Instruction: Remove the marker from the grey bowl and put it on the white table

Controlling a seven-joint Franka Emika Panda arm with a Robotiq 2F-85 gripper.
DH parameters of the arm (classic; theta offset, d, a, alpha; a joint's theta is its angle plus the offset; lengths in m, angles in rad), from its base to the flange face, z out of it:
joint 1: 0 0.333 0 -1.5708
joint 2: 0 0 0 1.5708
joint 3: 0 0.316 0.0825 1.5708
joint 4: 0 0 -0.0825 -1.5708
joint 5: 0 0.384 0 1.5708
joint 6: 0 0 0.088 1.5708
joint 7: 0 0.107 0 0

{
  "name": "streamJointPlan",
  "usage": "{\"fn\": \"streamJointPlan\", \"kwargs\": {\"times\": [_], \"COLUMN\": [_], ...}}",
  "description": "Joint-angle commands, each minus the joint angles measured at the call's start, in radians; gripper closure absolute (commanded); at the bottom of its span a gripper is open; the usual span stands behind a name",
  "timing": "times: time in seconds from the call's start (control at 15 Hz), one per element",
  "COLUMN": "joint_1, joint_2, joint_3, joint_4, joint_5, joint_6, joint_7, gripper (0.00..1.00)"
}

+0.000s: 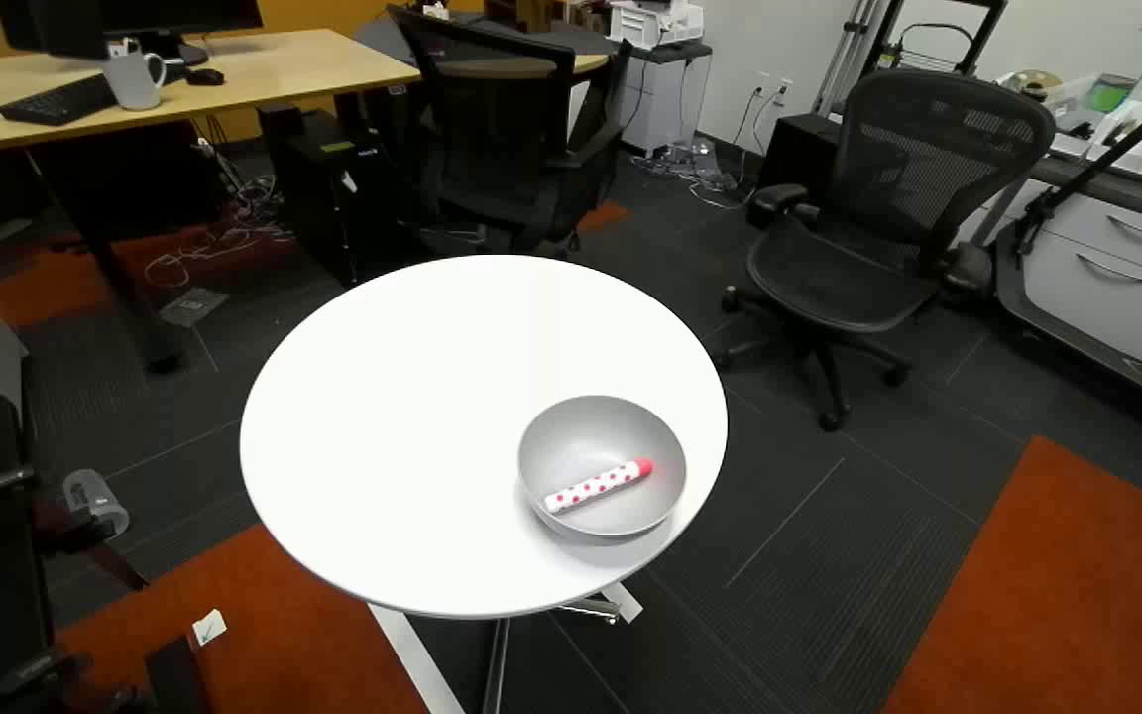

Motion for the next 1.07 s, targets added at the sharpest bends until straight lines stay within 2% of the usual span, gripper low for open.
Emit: {"fn": "streamJointPlan", "kwargs": {"times": [0.0,0.4,0.53,0.6,1.0], "joint_1": [0.004,0.004,0.0,-0.004,-0.067], "joint_2": [0.001,0.001,0.008,0.016,0.156], "joint_3": [-0.003,-0.003,-0.012,-0.021,-0.112], "joint_4": [0.002,0.002,-0.008,-0.013,-0.058], "joint_5": [-0.001,-0.001,0.0,0.0,0.005], "joint_6": [-0.002,-0.002,0.045,0.08,0.497], "joint_7": [0.001,0.001,0.0,-0.007,0.004], "gripper": [0.0,0.0,0.0,0.0,0.0]}}
